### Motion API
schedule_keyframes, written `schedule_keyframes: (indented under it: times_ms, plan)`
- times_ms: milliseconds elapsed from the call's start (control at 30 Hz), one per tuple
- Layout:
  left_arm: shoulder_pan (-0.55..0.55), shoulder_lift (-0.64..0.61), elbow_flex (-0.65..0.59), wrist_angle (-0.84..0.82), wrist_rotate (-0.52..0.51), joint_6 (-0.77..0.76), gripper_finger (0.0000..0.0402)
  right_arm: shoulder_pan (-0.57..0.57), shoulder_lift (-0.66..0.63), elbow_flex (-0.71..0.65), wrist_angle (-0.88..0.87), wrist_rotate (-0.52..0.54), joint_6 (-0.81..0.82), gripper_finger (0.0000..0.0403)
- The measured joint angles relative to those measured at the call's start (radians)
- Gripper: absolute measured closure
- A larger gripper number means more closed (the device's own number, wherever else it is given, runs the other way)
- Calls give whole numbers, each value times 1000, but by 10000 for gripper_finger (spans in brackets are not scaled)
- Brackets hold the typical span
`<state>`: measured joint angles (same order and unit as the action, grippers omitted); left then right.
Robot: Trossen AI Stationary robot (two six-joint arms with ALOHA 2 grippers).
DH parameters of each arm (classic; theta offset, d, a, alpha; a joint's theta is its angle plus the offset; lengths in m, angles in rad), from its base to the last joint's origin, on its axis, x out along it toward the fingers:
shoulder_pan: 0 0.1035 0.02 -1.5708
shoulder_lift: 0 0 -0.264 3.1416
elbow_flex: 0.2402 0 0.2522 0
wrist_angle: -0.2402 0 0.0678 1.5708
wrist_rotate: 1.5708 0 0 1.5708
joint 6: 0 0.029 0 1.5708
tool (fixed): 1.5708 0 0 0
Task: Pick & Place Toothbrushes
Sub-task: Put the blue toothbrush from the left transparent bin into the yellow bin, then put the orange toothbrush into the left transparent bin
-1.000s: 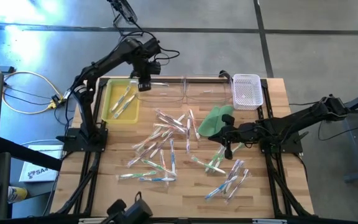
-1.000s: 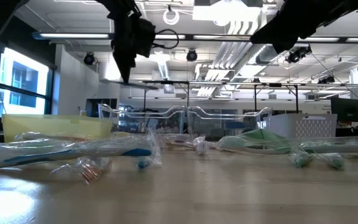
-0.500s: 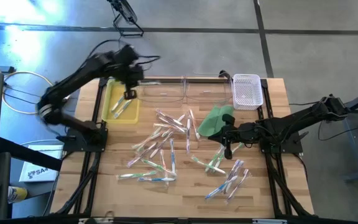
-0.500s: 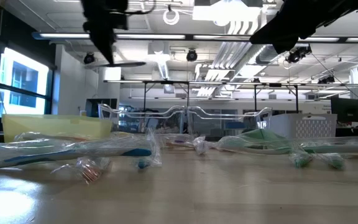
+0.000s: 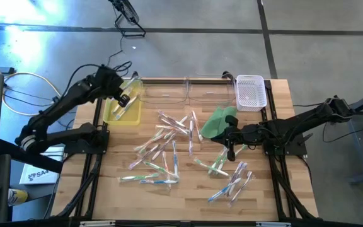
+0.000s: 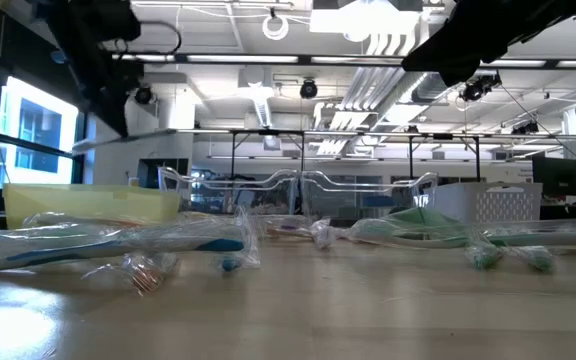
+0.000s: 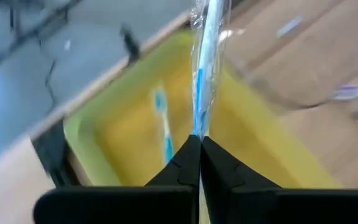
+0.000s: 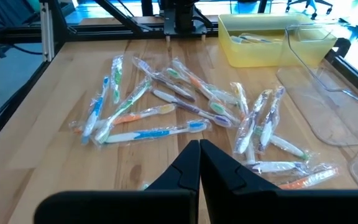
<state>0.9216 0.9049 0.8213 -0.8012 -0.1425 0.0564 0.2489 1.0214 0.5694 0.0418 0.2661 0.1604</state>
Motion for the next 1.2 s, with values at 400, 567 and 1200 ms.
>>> schedule_keyframes:
  times_ms: [400, 567, 1200]
  plan:
    - [27, 9, -135, 102, -49, -148, 401, 0, 0, 0, -3, -4, 0, 400]
    - [28, 9, -152, 95, -59, -186, 401, 0, 0, 0, -4, -4, 1, 400]
    - [27, 9, -152, 105, -62, -139, 314, 0, 0, 0, -8, -7, 28, 400]
